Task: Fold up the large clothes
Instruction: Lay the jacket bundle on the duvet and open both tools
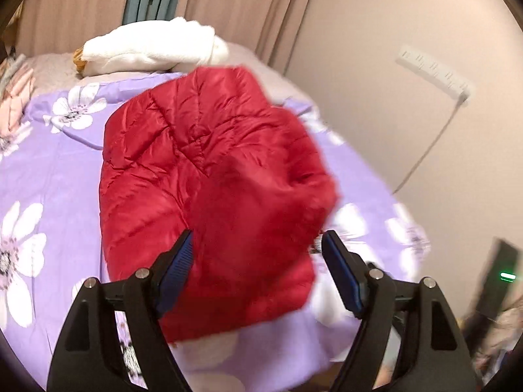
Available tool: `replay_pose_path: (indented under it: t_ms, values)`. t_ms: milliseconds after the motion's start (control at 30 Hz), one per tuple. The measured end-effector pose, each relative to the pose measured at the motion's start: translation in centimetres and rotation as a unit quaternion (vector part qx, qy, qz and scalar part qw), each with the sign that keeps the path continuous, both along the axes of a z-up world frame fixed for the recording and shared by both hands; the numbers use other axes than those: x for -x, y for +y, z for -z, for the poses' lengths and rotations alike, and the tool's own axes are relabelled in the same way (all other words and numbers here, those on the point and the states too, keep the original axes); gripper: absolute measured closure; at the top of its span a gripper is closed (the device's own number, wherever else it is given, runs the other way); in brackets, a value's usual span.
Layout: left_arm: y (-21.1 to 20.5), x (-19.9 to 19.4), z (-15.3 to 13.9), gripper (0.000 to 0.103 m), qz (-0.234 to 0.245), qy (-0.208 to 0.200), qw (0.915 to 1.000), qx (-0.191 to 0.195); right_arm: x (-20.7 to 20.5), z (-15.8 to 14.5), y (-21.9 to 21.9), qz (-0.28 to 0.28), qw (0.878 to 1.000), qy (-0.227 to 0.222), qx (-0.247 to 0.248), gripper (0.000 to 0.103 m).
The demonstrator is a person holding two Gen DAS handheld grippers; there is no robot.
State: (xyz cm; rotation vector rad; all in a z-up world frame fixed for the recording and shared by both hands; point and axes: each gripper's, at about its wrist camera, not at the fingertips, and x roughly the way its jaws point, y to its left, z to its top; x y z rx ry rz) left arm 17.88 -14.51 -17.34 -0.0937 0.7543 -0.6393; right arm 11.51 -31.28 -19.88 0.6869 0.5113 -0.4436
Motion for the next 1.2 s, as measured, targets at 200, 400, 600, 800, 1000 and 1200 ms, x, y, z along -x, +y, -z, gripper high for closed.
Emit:
replay_pose_path:
  t_ms: [200, 400, 600, 800, 1000, 1200]
  values:
    - [3.8, 2.7, -2.7, 0.024, -0.027, -0.036, 0.9988, 0.021, -0.3, -1.4, 1.7, -0.011, 1.0, -0.01, 0.01, 0.058]
    - [7.5, 1.0, -1.6, 0.038, -0.143, -0.044, 0.9883, -0.032, -1.0, -4.1, 4.8, -0.04, 0.998, -0.029, 0.035, 0.058]
    - [11.0, -0.4, -0.1, 0.048, -0.179, -0.012, 0.9834, -0.026, -3.0, -7.8, 8.4, -0.067, 0.992, -0.056, 0.091, 0.025]
    - [13.9, -0.5, 0.3, 0.049, -0.215, -0.013, 0.9763, -0.022, -6.8, -8.8, 10.0, -0.09, 0.989, -0.047, 0.106, 0.017]
    - [15.3, -1.5, 1.4, 0.049, -0.234, 0.001, 0.9716, -0.032, -10.2, -6.8, 11.9, -0.076, 0.981, 0.021, 0.176, 0.032]
    - [15.4, -2.3, 2.1, 0.049, -0.241, 0.009, 0.9698, -0.036, -9.8, -5.5, 9.7, -0.047, 0.987, 0.036, 0.15, 0.06]
